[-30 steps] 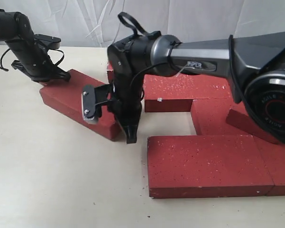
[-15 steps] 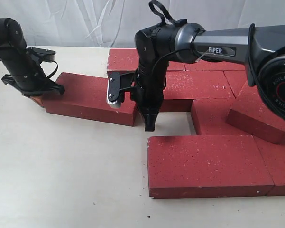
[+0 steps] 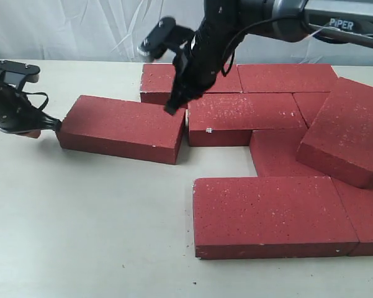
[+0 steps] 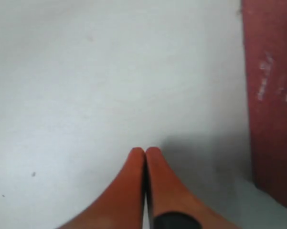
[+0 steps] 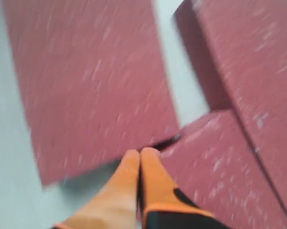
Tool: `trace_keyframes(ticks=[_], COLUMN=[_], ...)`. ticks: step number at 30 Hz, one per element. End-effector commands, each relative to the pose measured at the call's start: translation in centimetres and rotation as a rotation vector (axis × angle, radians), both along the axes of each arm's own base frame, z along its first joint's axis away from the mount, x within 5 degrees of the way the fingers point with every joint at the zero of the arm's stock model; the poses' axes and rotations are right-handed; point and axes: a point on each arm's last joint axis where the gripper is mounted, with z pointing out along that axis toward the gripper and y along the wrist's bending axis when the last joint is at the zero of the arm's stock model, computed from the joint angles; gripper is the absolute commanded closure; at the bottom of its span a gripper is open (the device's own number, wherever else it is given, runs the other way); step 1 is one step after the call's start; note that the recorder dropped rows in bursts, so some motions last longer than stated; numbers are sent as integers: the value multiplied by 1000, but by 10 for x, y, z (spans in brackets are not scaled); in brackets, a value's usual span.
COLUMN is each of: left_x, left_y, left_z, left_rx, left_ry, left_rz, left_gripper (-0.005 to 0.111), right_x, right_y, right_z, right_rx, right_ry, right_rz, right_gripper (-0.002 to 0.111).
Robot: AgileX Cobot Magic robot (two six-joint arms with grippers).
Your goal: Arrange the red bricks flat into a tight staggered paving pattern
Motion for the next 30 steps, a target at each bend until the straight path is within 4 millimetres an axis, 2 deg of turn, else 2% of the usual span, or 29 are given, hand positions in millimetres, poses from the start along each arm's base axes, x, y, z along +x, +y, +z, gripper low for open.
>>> trace_keyframes(ticks=[1,5,12,18,30], left_x=[0,-1,1,1,2], left_y=[15,16,17,17,17], left_z=[-1,-1,0,0,0], left_rx=[-14,-15,-19,-20,-18], left_ry=[-119,-105,-125,-127,-139], left_rz=[90,90,101,103,105], left_gripper=[107,107,107,107,107], right_x=[23,41,66,67,72], right_y=[16,34,49,59,58], right_z=[7,-3,-19,-38,-67], right_rx=[252,261,208,206,178], right_ry=[-115,-8,89,113,149], right_rz=[-107,-128,-193,-188,-266], right_gripper=[109,109,109,109,109])
